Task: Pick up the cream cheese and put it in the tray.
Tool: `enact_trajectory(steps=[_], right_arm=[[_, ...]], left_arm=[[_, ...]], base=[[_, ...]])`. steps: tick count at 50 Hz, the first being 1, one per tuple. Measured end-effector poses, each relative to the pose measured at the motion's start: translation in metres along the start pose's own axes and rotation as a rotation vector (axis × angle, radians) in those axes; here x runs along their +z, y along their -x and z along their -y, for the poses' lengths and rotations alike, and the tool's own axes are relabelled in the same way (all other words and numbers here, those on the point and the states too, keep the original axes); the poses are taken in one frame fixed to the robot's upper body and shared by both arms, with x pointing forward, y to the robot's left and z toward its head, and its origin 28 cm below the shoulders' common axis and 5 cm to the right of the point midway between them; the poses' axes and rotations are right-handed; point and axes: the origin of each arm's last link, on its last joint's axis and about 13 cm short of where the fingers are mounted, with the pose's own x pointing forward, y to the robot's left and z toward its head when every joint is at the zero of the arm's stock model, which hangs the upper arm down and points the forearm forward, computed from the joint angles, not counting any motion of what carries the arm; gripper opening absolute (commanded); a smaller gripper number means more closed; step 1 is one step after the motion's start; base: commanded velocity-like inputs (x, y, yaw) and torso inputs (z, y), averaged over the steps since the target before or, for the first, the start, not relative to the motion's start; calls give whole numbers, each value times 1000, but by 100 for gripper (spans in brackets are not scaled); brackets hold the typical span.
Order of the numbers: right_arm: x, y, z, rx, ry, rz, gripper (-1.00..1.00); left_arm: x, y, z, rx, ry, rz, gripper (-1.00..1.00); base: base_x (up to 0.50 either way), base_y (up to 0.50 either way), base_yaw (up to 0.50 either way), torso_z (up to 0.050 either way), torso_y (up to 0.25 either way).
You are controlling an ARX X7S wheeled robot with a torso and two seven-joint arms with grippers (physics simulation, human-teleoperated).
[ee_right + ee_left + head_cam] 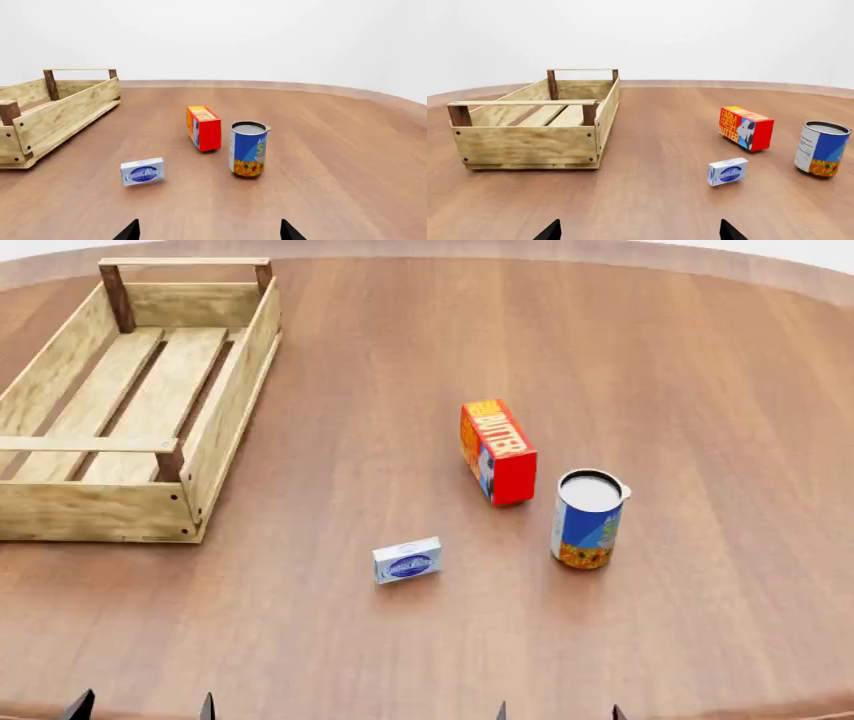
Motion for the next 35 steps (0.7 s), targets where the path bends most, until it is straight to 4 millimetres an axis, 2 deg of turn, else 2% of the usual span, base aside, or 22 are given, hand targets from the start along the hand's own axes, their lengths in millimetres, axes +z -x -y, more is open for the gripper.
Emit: enact_trajectory(steps=[26,35], right_arm=[[2,-1,-1,-4,17,14,100],[14,-3,1,-22,28,53,100]], left_arm=[[1,0,1,-7,2,7,100],[14,-2,1,2,-10,71,100]], base=[[0,0,0,0,0],[0,0,0,0,0]])
